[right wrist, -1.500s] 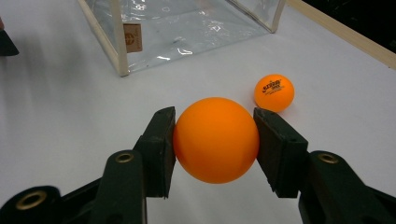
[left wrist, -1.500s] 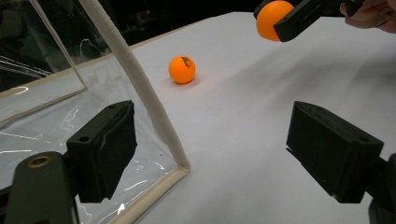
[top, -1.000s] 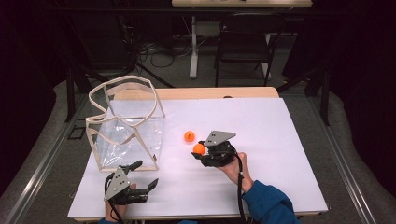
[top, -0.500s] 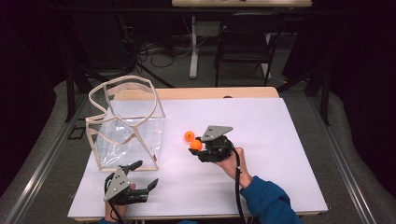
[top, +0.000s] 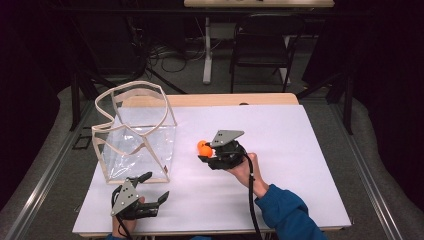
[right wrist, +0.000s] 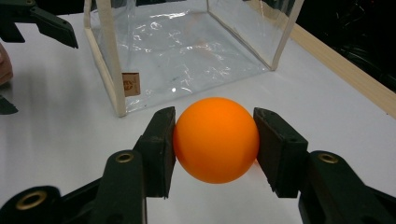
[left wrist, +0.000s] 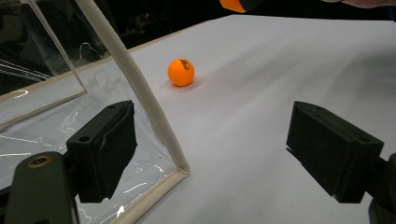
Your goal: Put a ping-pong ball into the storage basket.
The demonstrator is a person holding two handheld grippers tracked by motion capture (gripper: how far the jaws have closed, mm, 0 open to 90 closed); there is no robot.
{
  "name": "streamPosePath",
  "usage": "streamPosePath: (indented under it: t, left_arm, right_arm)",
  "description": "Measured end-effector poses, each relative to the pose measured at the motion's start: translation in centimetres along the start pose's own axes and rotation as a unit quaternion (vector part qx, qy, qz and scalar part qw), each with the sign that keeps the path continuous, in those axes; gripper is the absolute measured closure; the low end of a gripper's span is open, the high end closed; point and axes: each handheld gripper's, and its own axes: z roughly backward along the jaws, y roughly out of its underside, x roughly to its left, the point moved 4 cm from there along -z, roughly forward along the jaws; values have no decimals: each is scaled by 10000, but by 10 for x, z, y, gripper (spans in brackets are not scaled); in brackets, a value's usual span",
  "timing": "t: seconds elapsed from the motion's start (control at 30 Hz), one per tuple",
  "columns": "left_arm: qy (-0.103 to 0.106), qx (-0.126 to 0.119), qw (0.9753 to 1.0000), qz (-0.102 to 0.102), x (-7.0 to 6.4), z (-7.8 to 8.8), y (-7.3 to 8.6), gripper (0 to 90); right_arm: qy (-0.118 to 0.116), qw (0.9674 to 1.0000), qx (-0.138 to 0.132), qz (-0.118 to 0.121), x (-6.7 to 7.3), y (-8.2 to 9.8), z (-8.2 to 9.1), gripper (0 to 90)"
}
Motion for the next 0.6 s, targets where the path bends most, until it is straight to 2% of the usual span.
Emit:
streamPosePath:
  t: [0.23, 0.6]
  left_arm:
    - [-32, -18, 10000, -8, 1, 0, 0, 157]
    - [-13, -23, 10000, -5, 0, 0, 0, 157]
  right_arm:
    - [-118, 9999, -71, -77, -4, -9, -3, 509]
    - [-70, 10000, -50, 28, -10, -20, -3, 509]
